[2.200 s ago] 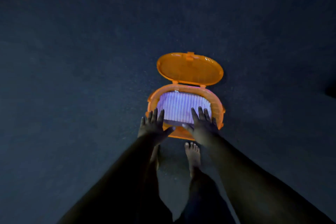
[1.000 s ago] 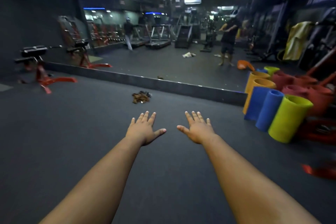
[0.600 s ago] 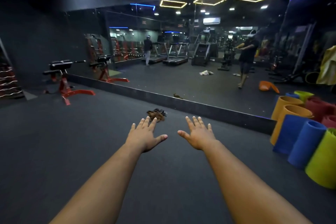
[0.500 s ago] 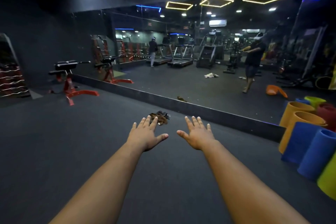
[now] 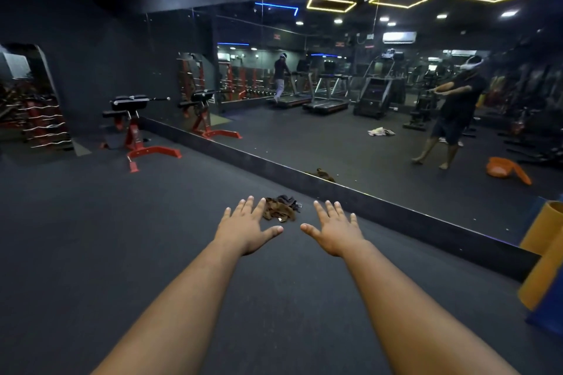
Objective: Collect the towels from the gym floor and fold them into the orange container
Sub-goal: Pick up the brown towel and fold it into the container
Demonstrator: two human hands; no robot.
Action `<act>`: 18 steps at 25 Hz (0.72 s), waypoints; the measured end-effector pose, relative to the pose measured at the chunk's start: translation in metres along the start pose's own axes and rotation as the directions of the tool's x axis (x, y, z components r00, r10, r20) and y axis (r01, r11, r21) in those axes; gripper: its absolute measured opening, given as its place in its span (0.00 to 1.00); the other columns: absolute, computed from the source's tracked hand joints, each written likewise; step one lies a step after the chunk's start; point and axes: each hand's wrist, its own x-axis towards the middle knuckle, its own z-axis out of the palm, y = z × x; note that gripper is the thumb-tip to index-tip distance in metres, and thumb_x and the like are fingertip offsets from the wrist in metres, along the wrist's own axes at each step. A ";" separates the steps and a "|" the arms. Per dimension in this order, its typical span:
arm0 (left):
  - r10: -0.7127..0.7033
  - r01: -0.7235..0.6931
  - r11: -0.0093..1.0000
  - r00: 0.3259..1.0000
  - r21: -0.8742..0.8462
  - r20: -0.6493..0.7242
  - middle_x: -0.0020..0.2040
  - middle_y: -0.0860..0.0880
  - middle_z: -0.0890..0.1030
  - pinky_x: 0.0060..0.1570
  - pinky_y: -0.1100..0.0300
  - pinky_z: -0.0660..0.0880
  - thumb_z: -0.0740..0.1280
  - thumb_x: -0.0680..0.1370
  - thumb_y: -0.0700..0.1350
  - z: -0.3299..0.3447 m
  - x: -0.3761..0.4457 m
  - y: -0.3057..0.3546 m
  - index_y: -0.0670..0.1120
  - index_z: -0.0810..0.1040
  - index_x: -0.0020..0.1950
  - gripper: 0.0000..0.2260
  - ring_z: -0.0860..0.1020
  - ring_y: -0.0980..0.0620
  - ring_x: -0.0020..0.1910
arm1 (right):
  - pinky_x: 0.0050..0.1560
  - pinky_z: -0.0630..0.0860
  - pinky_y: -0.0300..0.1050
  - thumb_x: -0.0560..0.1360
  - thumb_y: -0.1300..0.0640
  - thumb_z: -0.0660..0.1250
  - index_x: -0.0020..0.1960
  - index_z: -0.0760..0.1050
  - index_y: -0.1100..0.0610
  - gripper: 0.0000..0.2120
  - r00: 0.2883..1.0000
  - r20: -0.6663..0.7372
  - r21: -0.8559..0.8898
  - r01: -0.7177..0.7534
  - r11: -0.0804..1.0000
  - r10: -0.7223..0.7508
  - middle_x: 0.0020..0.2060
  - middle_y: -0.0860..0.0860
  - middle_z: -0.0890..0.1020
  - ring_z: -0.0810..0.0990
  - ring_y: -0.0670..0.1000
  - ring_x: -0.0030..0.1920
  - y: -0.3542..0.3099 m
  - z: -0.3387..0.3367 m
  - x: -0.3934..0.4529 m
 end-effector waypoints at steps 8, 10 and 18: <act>0.040 -0.040 0.999 0.998 0.012 0.051 0.84 0.47 0.42 0.80 0.44 0.45 0.49 0.78 0.75 0.005 0.215 -0.073 0.53 0.40 0.84 0.42 0.43 0.47 0.83 | 0.79 0.42 0.65 0.76 0.25 0.45 0.82 0.39 0.45 0.42 0.998 0.008 0.032 -0.058 0.998 0.058 0.82 0.51 0.43 0.38 0.54 0.81 -0.023 0.007 0.208; 0.050 -0.052 0.998 0.997 0.019 0.063 0.84 0.47 0.42 0.80 0.44 0.45 0.49 0.77 0.75 0.003 0.265 -0.086 0.53 0.40 0.84 0.43 0.43 0.47 0.83 | 0.79 0.42 0.64 0.77 0.26 0.46 0.82 0.38 0.45 0.41 0.998 0.011 0.037 -0.070 0.997 0.070 0.82 0.51 0.43 0.38 0.54 0.81 -0.024 0.004 0.255; 0.052 -0.054 0.998 0.995 0.027 0.080 0.84 0.47 0.42 0.80 0.44 0.45 0.49 0.78 0.74 0.022 0.483 -0.106 0.53 0.40 0.84 0.42 0.43 0.48 0.83 | 0.79 0.41 0.65 0.77 0.26 0.46 0.82 0.38 0.45 0.41 0.997 0.025 0.062 -0.080 0.995 0.078 0.82 0.50 0.43 0.38 0.54 0.81 0.004 0.018 0.470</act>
